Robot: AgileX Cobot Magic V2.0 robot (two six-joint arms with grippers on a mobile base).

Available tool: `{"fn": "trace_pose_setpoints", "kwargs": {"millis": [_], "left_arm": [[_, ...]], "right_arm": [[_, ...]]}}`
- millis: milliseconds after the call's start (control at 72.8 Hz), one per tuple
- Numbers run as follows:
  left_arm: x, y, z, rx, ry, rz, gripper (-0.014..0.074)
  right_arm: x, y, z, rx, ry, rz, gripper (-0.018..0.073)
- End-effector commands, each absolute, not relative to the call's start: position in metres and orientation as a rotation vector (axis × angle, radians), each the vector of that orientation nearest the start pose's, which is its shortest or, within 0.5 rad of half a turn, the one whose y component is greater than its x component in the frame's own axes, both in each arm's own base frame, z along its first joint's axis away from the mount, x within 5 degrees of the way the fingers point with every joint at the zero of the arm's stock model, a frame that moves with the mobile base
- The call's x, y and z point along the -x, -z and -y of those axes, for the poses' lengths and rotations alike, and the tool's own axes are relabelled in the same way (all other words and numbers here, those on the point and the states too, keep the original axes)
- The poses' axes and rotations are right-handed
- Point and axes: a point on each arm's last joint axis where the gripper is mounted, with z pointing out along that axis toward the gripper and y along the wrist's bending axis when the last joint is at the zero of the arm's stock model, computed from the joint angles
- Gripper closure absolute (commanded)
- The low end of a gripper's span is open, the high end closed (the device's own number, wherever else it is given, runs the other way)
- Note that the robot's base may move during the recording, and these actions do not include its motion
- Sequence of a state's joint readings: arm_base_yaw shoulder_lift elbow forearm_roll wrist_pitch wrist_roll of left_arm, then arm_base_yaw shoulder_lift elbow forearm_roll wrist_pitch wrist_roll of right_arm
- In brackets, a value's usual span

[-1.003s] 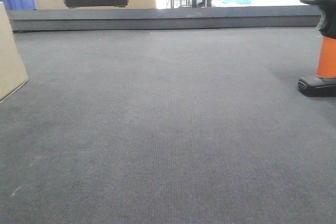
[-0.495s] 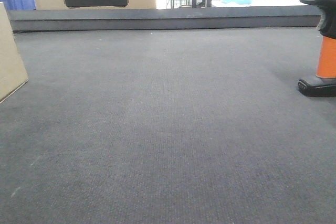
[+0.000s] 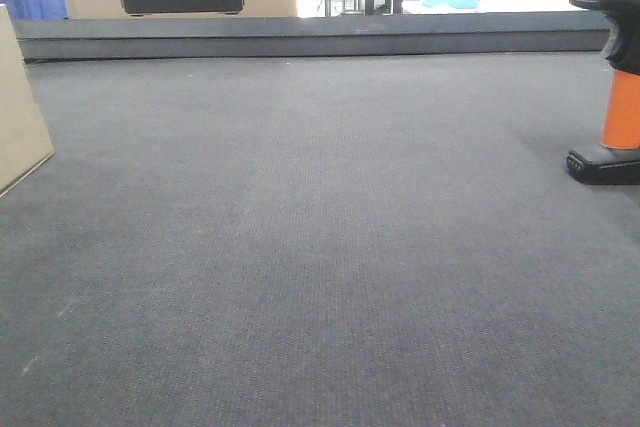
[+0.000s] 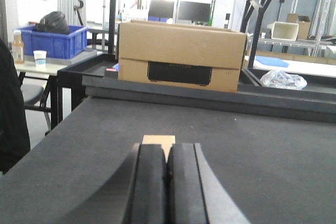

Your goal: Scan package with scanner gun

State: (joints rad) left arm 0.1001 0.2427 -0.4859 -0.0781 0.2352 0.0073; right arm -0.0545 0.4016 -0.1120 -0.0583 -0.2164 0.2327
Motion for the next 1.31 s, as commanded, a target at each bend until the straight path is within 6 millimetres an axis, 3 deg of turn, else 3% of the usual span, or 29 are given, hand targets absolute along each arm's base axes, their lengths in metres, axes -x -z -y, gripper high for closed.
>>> {"fn": "trace_pose_setpoints", "kwargs": {"millis": [0,179,289,412,742,1086,1292], "left_arm": [[-0.050,-0.342,-0.004,0.109,-0.016,-1.430,0.0708],[-0.048,-0.343,-0.003,0.108,-0.017,-1.414,0.0708],[-0.048,-0.343,-0.003,0.108,-0.017,-1.414,0.0708],[-0.048,-0.343,-0.003,0.108,-0.017,-1.414,0.0708],[-0.048,-0.343,-0.003,0.108,-0.017,-1.414,0.0708],[-0.048,-0.343,-0.003,0.108,-0.017,-1.414,0.0708],[-0.048,-0.343,-0.003,0.108,-0.017,-1.414,0.0708]], "right_arm": [[-0.096,-0.253,0.004,-0.157,-0.099,-1.489,0.0728],[-0.096,-0.265,0.004,-0.151,-0.099,-1.453,0.0728],[-0.096,-0.284,0.004,-0.134,-0.088,-1.420,0.0728],[-0.096,-0.295,0.005,-0.116,-0.044,-1.500,0.0728],[-0.095,-0.305,0.004,-0.105,-0.047,-1.438,0.0728],[-0.094,-0.303,0.004,-0.108,-0.045,-1.461,0.0728],[-0.066,-0.300,0.003,-0.039,0.038,-1.460,0.0728]]}}
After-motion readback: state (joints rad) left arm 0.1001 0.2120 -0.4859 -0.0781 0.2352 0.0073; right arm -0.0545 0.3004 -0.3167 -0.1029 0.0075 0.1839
